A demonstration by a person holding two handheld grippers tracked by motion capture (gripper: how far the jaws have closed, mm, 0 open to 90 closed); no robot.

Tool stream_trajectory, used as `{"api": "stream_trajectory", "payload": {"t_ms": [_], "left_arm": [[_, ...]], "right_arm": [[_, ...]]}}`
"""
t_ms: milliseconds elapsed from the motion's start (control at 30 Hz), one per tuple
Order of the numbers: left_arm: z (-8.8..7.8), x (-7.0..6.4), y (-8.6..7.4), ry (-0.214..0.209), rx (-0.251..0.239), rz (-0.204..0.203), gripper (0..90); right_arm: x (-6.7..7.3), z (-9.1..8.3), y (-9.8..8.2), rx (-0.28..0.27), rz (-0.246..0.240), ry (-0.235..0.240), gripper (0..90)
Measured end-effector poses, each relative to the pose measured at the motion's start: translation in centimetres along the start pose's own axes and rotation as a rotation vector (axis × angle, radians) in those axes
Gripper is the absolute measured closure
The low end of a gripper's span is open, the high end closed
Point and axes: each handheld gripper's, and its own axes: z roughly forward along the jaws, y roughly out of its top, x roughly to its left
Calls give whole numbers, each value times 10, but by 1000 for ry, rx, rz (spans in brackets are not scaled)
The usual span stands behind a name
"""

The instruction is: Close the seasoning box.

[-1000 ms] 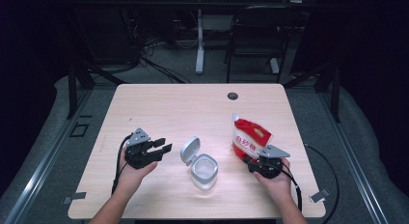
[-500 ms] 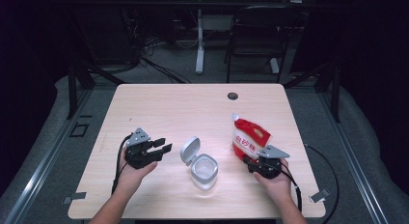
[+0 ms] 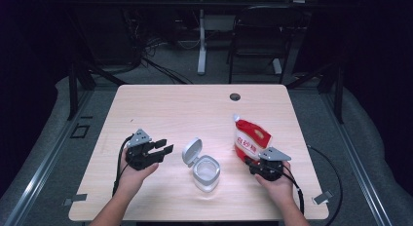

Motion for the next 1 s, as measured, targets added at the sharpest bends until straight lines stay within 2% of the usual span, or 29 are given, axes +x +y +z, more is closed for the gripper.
{"api": "stream_trajectory", "payload": {"t_ms": [233,567,1000], "left_arm": [[0,1,0,1,2,1,608],[0,1,0,2,5,-2,608],[1,1,0,2,6,-4,608]], "right_arm": [[-3,-1,-1,0,8,12,515],[-3,-3,2,-77,40,21,477],[-4,-1,5,-63,48,16,538]]}}
